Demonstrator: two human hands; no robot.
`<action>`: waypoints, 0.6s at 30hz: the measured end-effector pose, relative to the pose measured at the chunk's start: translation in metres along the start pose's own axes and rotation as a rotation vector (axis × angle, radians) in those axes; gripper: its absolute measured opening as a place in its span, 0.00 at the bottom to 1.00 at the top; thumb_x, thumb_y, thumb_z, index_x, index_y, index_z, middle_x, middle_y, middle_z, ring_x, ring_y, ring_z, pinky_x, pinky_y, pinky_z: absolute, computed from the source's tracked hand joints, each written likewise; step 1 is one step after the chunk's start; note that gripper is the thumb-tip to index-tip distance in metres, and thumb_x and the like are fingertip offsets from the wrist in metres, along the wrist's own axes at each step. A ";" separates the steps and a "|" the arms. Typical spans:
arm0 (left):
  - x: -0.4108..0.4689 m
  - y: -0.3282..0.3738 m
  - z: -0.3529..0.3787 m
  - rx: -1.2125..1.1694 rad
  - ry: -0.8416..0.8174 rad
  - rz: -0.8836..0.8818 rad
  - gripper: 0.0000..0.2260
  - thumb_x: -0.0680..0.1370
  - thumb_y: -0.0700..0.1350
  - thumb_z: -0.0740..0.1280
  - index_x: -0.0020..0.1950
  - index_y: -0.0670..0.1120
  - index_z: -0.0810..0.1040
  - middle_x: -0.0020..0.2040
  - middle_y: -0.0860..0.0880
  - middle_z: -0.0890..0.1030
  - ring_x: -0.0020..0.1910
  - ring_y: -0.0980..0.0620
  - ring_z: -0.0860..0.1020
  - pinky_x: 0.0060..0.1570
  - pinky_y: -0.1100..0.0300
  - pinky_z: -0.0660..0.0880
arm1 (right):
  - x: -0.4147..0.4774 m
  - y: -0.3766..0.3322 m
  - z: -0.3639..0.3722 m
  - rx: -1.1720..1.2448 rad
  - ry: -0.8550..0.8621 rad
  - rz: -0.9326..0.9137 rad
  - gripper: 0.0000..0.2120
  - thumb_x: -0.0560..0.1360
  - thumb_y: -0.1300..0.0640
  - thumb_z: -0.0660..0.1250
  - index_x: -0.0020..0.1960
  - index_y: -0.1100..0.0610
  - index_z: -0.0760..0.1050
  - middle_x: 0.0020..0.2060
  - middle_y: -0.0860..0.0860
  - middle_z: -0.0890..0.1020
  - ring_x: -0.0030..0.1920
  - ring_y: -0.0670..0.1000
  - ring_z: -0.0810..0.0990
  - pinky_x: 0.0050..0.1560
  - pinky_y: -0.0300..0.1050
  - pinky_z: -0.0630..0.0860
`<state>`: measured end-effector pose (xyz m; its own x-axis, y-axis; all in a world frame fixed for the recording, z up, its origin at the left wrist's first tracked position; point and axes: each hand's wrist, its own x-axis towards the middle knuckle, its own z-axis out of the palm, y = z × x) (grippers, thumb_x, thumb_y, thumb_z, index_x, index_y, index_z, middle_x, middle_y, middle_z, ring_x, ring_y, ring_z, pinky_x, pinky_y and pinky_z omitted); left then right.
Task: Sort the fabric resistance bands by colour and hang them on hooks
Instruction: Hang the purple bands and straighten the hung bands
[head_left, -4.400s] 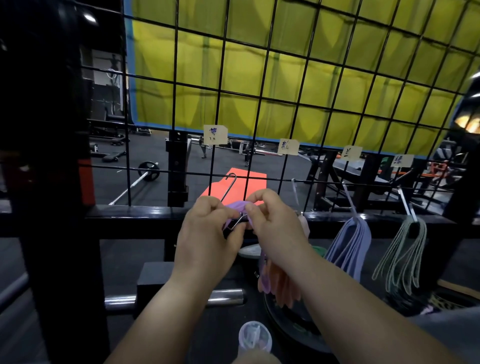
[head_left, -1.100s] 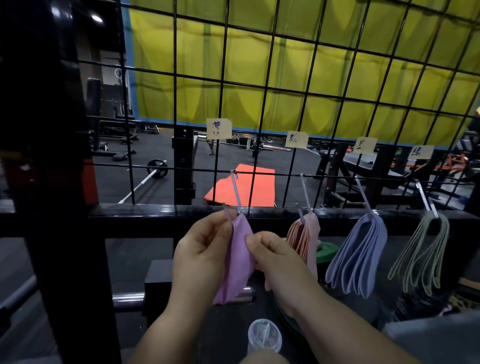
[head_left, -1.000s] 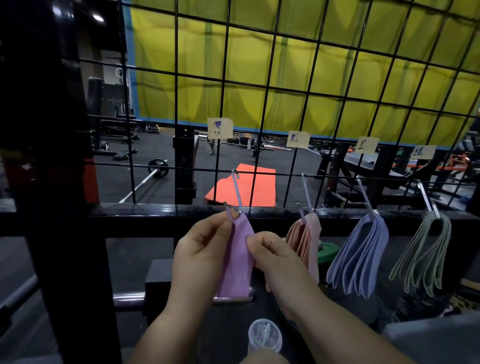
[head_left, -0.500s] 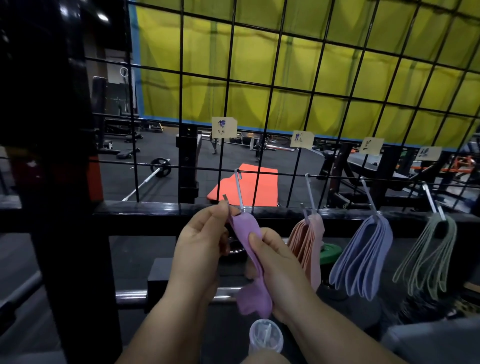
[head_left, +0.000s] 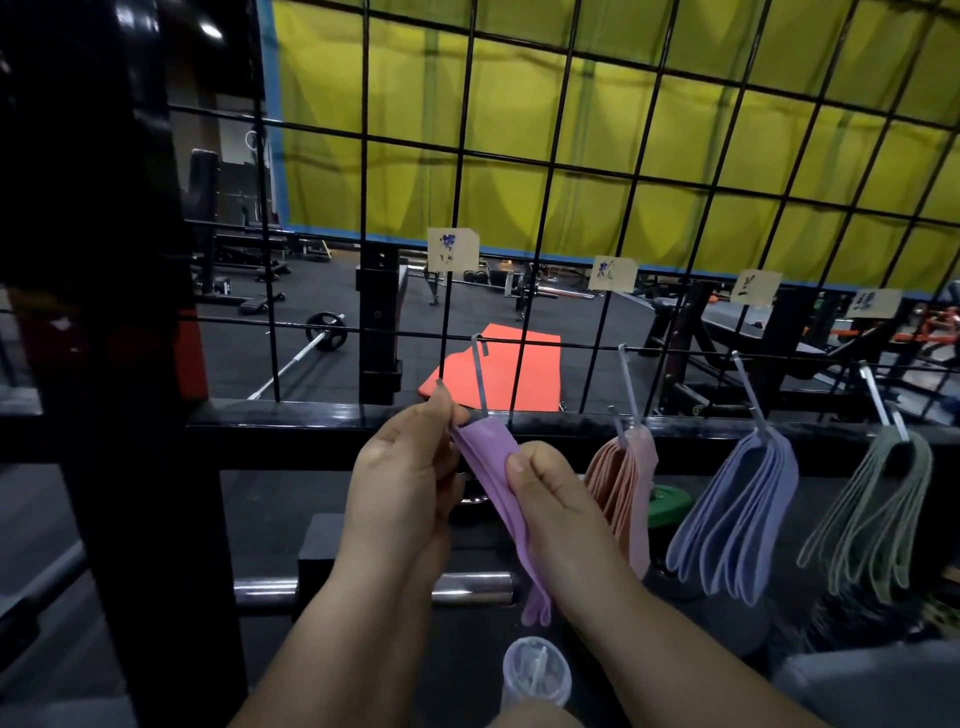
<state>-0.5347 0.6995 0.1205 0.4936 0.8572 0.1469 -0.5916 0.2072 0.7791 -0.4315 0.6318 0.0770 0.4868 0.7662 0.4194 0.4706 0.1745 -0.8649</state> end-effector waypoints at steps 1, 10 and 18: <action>0.001 0.000 0.000 0.007 0.004 0.000 0.17 0.79 0.46 0.64 0.30 0.48 0.75 0.29 0.49 0.68 0.29 0.55 0.65 0.25 0.66 0.63 | 0.002 -0.001 -0.002 -0.013 0.008 0.003 0.12 0.77 0.43 0.56 0.41 0.49 0.70 0.32 0.43 0.70 0.35 0.45 0.68 0.39 0.42 0.67; 0.006 -0.002 -0.007 0.035 0.006 0.013 0.18 0.78 0.47 0.65 0.28 0.47 0.79 0.31 0.49 0.64 0.29 0.54 0.59 0.26 0.64 0.53 | 0.007 0.000 -0.006 -0.044 0.053 0.083 0.12 0.83 0.47 0.57 0.42 0.45 0.72 0.32 0.46 0.74 0.28 0.48 0.72 0.22 0.38 0.69; 0.005 -0.002 -0.008 0.024 0.011 0.013 0.19 0.77 0.48 0.65 0.26 0.48 0.78 0.30 0.51 0.68 0.28 0.56 0.62 0.27 0.64 0.56 | -0.002 0.004 0.005 -0.055 0.015 0.016 0.14 0.83 0.54 0.57 0.39 0.55 0.66 0.30 0.44 0.66 0.32 0.43 0.64 0.36 0.36 0.65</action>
<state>-0.5357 0.7066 0.1147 0.4790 0.8647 0.1510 -0.5823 0.1843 0.7918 -0.4347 0.6338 0.0713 0.5052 0.7595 0.4097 0.5023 0.1273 -0.8553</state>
